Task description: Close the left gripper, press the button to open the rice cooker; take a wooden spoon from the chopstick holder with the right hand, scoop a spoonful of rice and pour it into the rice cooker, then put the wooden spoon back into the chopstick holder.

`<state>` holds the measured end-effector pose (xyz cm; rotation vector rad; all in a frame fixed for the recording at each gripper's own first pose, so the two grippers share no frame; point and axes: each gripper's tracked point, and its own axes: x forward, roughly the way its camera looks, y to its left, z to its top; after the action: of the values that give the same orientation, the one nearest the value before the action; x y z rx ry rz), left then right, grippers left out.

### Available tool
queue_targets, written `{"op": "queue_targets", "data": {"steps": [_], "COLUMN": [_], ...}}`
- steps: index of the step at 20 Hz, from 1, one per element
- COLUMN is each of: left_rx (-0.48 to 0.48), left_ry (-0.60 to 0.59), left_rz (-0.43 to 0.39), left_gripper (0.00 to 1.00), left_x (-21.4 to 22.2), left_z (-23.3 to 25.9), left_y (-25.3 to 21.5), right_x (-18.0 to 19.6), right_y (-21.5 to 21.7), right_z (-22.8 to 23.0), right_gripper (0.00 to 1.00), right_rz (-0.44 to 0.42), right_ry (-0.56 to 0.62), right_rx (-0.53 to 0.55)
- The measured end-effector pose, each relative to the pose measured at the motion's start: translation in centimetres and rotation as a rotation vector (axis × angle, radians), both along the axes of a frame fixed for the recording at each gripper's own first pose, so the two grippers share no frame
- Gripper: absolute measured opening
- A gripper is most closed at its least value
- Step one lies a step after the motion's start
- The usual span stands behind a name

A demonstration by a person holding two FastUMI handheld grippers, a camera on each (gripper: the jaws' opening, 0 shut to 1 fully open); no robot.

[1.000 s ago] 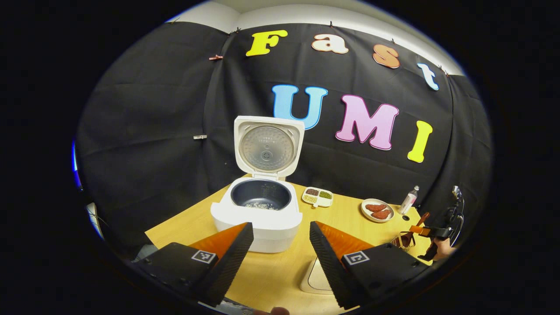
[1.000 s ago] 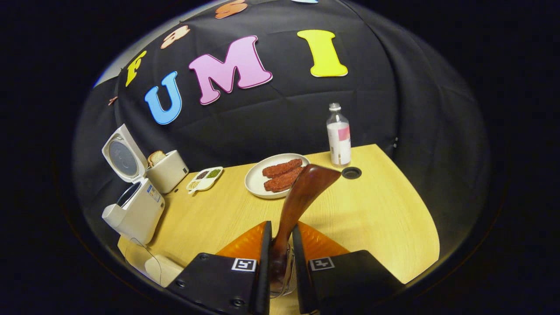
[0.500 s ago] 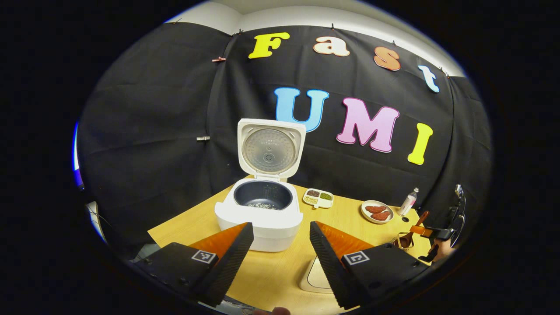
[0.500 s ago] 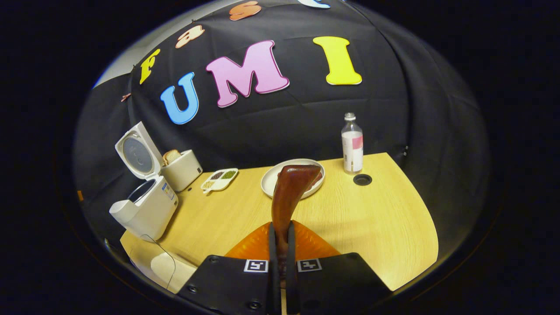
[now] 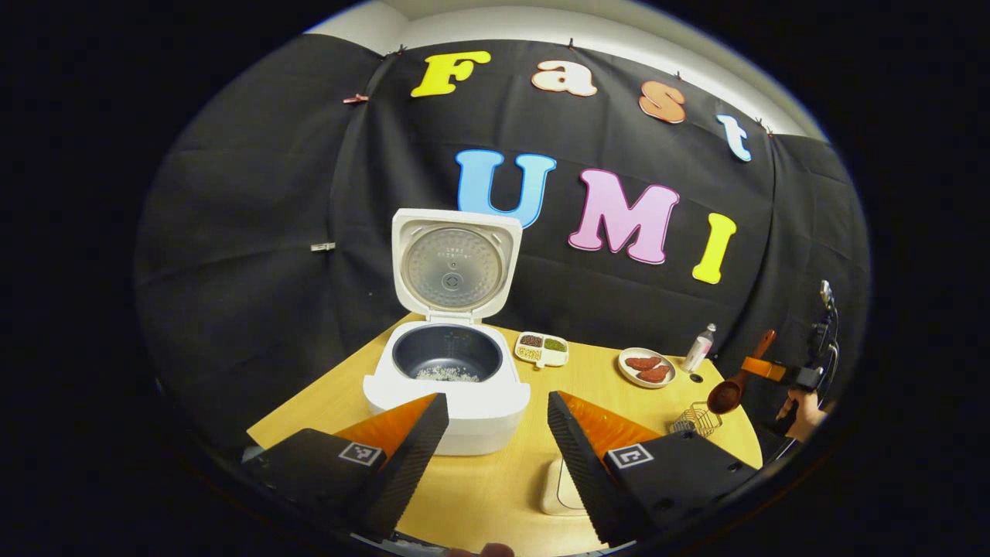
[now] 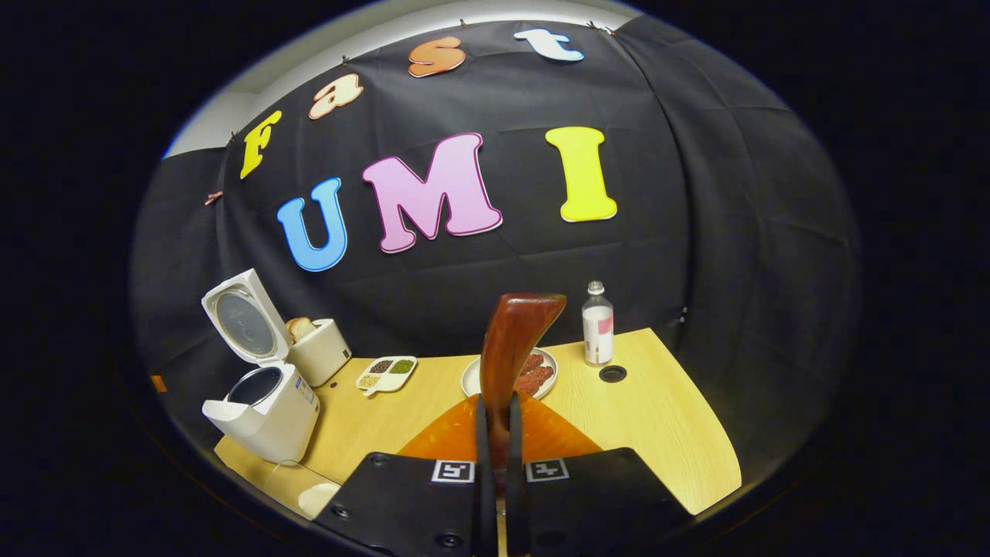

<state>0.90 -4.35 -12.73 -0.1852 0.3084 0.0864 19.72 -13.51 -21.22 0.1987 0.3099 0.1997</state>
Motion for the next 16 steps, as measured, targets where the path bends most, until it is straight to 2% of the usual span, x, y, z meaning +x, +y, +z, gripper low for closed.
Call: {"op": "queue_targets", "data": {"steps": [3,7,11,16], "left_rx": [0.002,-0.022,-0.063,-0.101], "left_ry": [0.005,-0.029,-0.050,-0.028], "left_rz": [-0.093,-0.152,-0.203,-0.227], "left_gripper": [0.90,0.90,0.90,0.90], "left_x": [1.4,3.4,4.3,3.8], "left_z": [-0.2,0.2,0.1,-1.2], "left_y": [0.6,1.8,2.5,4.9], "right_x": [-3.1,-7.6,-10.6,-12.8], "right_y": [3.5,8.7,13.2,17.8], "right_z": [3.7,5.9,4.8,1.5], "right_gripper": [0.10,0.09,0.09,0.09], "right_rz": [0.000,0.000,0.018,0.031], "right_ry": [-0.042,-0.054,-0.014,0.030], "right_rx": [0.006,0.069,0.061,-0.043]}}
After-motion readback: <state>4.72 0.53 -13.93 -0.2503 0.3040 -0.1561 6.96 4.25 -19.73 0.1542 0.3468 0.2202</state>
